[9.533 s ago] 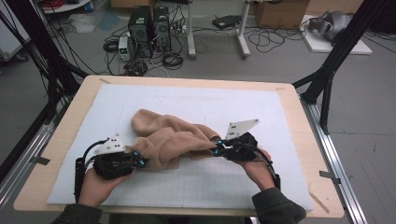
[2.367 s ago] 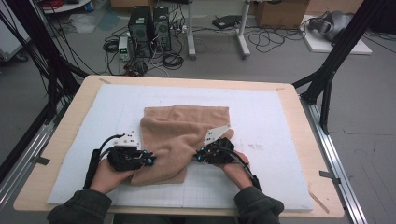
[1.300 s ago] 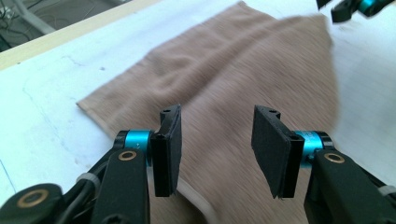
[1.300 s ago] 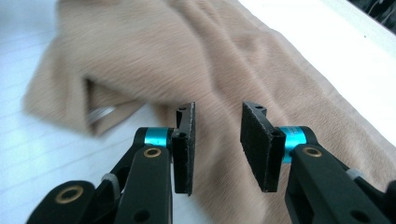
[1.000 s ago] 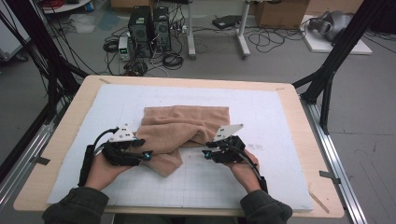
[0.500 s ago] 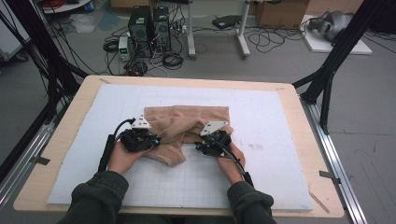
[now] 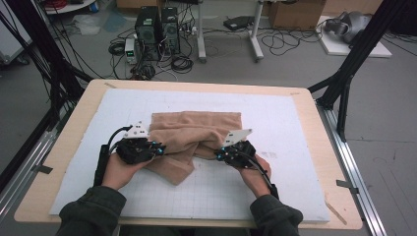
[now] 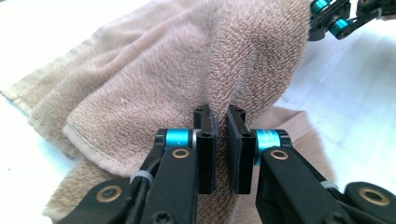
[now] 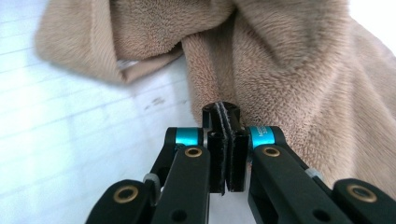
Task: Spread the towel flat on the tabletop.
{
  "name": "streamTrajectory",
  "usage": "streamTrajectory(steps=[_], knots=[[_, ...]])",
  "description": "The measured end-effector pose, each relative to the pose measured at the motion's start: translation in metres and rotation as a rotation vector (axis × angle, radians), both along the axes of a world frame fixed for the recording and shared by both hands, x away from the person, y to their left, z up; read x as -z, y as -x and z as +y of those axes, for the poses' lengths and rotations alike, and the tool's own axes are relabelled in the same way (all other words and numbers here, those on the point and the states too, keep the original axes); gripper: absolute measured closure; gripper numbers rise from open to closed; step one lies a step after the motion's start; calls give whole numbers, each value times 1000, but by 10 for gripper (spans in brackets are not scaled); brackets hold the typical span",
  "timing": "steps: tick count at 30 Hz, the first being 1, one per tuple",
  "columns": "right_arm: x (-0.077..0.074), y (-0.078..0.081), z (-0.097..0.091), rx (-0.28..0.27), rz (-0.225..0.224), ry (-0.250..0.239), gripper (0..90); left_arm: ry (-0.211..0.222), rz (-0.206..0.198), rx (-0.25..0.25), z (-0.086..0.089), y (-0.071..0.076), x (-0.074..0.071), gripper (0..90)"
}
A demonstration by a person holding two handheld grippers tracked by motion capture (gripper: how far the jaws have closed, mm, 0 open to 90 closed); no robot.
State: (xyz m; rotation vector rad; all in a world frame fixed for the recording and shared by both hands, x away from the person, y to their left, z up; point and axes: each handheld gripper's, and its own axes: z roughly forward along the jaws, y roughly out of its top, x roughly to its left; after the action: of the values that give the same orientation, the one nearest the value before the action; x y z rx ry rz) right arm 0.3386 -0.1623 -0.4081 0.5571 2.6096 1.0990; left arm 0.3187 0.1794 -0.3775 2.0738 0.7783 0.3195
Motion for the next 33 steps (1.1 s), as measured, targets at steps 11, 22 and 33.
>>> streamTrajectory(steps=[11, 22, 33], knots=[[-51, 38, -66, -10, -45, -27, 900, 33, -53, 50, -4, 20, -33, 838], [-28, -15, -77, 103, 40, 33, 892, -122, 48, -123, -18, -57, 21, 824], [-27, 24, -54, 44, -28, -38, 650, -77, -34, -87, 12, -7, 1, 531]])
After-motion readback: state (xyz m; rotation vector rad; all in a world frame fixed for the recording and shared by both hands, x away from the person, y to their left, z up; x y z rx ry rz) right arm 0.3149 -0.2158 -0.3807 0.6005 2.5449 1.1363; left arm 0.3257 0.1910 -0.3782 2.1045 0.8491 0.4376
